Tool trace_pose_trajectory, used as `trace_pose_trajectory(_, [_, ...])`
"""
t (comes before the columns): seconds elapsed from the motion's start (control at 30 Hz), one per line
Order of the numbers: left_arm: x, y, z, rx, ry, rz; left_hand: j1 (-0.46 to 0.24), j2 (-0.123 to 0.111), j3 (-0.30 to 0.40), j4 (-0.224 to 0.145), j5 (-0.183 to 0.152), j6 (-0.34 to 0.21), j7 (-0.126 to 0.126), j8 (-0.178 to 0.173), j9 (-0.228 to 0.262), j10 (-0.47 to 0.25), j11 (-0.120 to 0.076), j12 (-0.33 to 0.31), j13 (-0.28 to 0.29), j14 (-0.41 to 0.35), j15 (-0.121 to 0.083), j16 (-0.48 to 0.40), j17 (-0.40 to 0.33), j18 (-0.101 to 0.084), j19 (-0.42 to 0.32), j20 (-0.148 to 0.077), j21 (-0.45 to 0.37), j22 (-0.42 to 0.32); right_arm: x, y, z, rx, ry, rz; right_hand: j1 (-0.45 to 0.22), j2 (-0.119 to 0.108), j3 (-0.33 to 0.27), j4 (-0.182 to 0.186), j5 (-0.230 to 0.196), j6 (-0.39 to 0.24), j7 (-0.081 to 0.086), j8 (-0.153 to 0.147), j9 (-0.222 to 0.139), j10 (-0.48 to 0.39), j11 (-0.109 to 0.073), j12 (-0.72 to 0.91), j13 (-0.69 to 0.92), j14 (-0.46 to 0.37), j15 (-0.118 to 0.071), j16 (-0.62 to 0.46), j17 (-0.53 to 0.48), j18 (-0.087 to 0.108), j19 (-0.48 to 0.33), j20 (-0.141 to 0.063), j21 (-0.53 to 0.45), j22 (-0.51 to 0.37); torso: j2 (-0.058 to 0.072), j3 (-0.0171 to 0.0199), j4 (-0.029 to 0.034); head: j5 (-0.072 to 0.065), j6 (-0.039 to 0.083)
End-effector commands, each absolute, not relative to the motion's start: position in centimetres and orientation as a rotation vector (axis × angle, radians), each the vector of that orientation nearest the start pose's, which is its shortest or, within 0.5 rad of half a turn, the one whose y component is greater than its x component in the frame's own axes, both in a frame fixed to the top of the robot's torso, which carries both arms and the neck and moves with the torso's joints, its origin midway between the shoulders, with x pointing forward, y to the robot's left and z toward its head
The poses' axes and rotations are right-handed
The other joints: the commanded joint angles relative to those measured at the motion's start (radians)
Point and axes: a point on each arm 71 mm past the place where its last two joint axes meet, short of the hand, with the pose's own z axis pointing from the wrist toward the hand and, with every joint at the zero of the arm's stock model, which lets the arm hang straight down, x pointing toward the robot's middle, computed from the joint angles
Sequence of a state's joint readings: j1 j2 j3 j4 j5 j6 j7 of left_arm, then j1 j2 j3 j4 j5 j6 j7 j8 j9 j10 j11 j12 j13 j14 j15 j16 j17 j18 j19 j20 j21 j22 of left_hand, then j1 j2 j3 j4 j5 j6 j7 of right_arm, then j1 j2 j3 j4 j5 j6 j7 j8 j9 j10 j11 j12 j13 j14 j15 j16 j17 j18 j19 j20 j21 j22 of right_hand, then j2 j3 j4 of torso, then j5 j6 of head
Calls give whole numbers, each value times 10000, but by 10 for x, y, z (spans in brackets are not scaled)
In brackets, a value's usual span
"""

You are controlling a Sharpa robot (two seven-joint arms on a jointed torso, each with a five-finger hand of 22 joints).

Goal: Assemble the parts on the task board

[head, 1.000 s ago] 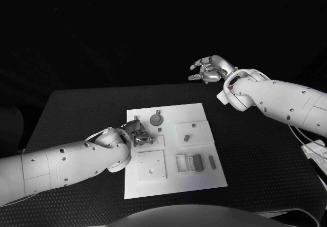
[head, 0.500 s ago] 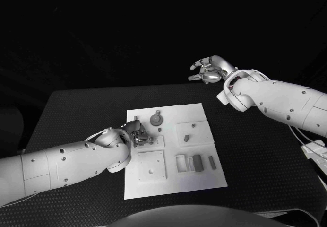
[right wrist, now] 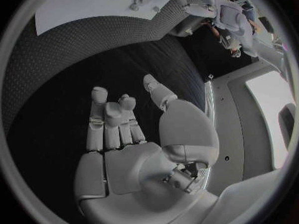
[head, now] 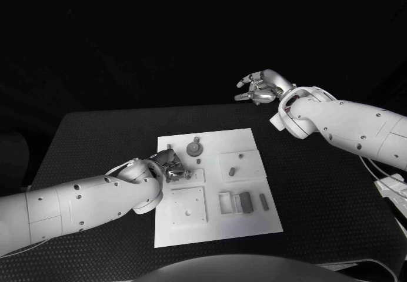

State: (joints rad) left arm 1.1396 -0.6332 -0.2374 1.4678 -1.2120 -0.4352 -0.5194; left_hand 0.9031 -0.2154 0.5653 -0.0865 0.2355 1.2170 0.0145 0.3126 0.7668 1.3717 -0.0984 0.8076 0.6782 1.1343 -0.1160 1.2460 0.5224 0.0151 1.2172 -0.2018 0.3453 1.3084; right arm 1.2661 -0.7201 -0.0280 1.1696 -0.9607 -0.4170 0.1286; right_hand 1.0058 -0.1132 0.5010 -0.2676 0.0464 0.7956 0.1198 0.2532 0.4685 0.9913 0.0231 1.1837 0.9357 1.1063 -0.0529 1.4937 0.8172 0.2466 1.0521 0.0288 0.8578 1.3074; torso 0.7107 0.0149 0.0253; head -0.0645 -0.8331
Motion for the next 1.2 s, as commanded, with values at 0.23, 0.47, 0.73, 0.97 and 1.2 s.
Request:
trace_pose_trajectory(0.23, [444, 138, -298, -2505, 20702, -4736, 271, 276, -240, -408, 1109, -50, -20, -67, 36, -70, 23, 29, -12, -92, 32, 71, -57, -17, -17, -71, -44, 215, 559, -248, -158, 2910, 15056, 8049, -92, -12, 11, 75, 40, 478, 463, -35, -12, -774, 307, 33, -16, -70, -14, -30, -10, 152, -61, -24, -37, 172, 3, 5, 4, 1, -10])
trace_pose_trajectory(0.47, [444, 138, -298, -2675, 20732, -4837, 669, 752, -208, -1189, 1635, 0, -38, -59, 60, -63, 16, 49, -30, -93, 48, 108, -101, -32, -21, -60, -31, 218, 559, -248, -158, 2909, 15066, 8053, -97, -12, 12, 81, 40, 475, 464, -37, -13, -773, 309, 35, -18, -68, -13, -29, -11, 152, -61, -24, -37, 173, 3, 4, 3, 11, -11])
trace_pose_trajectory(0.73, [444, 138, -298, -2793, 20575, -4929, 1039, 1142, -110, -1775, 1653, 136, -62, 15, 101, 18, 11, 110, -28, -52, 72, 172, -112, -28, 21, -49, 5, 224, 559, -248, -158, 2912, 15065, 8058, -133, -2, 11, 119, 40, 474, 467, -36, -16, -772, 312, 40, -23, -65, -9, -28, -12, 152, -57, -23, -39, 173, 5, 12, -3, 32, 17])
trace_pose_trajectory(0.97, [444, 137, -297, -2837, 20358, -5026, 1066, 1111, -132, -1920, 1706, 290, -111, 110, 148, 129, -21, 212, 14, 12, 78, 261, -92, -2, 91, -49, 68, 231, 558, -249, -158, 2934, 15061, 8075, -182, 8, 11, 171, 40, 473, 469, -36, -20, -772, 314, 46, -31, -63, -6, -28, -15, 152, -55, -23, -41, 174, 7, 14, -3, 35, 33])
trace_pose_trajectory(1.2, [444, 135, -294, -2831, 19827, -5205, 1091, 1022, -145, -1952, 1923, 461, -198, 249, 219, 265, -103, 428, 132, 141, 35, 440, -23, 46, 251, -82, 212, 240, 558, -249, -158, 2954, 15056, 8085, -250, 9, 9, 241, 39, 470, 471, -36, -26, -775, 316, 52, -42, -62, -5, -28, -18, 152, -56, -23, -47, 175, 3, 18, 2, 46, 36])
